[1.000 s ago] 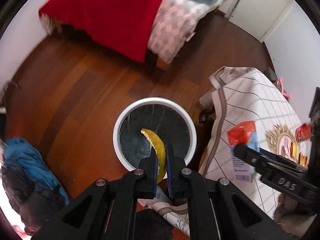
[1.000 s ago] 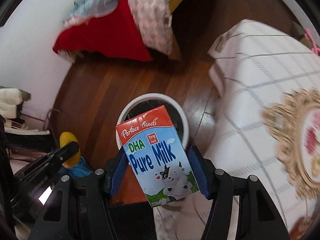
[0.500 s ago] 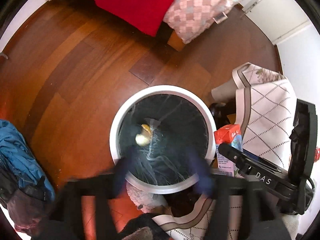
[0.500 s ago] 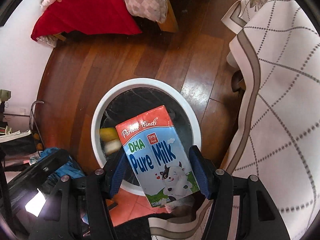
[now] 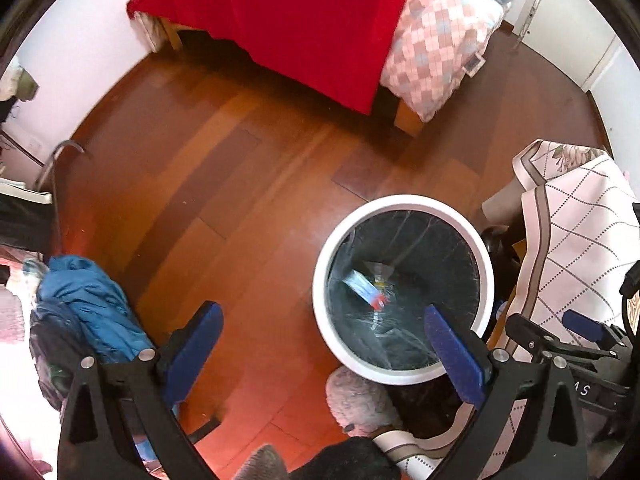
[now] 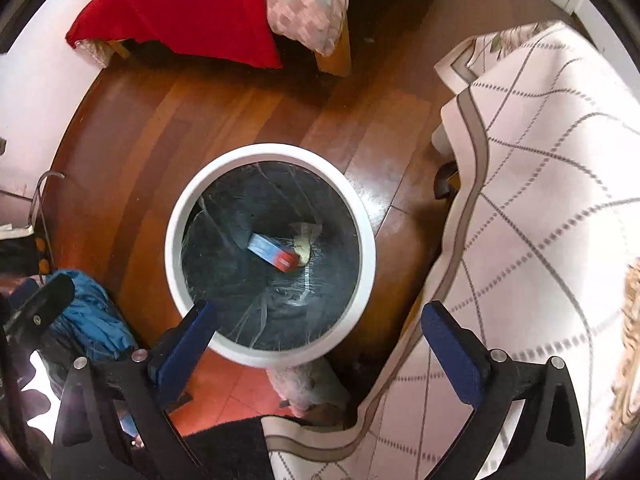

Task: Collect trash
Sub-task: 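Move both tools from the bin back toward the table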

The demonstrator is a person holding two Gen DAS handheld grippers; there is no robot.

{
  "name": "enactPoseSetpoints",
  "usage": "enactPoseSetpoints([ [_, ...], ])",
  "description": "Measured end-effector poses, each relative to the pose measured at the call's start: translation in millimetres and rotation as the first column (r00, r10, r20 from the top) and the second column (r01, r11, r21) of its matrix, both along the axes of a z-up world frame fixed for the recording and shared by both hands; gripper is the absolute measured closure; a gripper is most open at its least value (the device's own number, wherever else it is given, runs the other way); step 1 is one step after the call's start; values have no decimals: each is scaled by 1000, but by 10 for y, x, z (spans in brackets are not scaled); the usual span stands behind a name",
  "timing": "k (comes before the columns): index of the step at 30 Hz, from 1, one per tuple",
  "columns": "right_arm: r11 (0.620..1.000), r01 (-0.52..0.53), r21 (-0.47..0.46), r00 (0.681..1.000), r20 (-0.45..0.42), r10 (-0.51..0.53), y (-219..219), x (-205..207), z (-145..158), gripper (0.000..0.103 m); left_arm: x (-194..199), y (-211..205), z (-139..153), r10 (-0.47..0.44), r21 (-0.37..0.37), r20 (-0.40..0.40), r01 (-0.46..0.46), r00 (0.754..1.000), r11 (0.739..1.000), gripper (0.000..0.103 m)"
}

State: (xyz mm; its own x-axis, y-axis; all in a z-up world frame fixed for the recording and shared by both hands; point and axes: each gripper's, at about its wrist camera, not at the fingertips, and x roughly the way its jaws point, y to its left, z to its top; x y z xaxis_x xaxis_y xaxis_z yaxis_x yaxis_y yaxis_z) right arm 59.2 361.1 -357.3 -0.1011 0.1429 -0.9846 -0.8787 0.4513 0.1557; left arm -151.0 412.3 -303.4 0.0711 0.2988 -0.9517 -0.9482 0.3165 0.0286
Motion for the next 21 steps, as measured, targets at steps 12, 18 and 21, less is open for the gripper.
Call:
enactPoseSetpoints([
  [12, 993, -24, 114, 998, 60, 18, -521, -206, 814, 0, -121, -595, 634, -39, 125, -6, 40, 999, 991, 0],
  [18, 979, -10, 204, 999, 54, -1, -870, -213, 1326, 0, -125, -910, 1039, -61, 187, 31, 55, 998, 981, 0],
  [21, 963, 7, 269, 999, 37, -18, -1072, -185, 1634, 0, -105, -1070, 1240, -67, 221, 38, 57, 997, 974, 0],
])
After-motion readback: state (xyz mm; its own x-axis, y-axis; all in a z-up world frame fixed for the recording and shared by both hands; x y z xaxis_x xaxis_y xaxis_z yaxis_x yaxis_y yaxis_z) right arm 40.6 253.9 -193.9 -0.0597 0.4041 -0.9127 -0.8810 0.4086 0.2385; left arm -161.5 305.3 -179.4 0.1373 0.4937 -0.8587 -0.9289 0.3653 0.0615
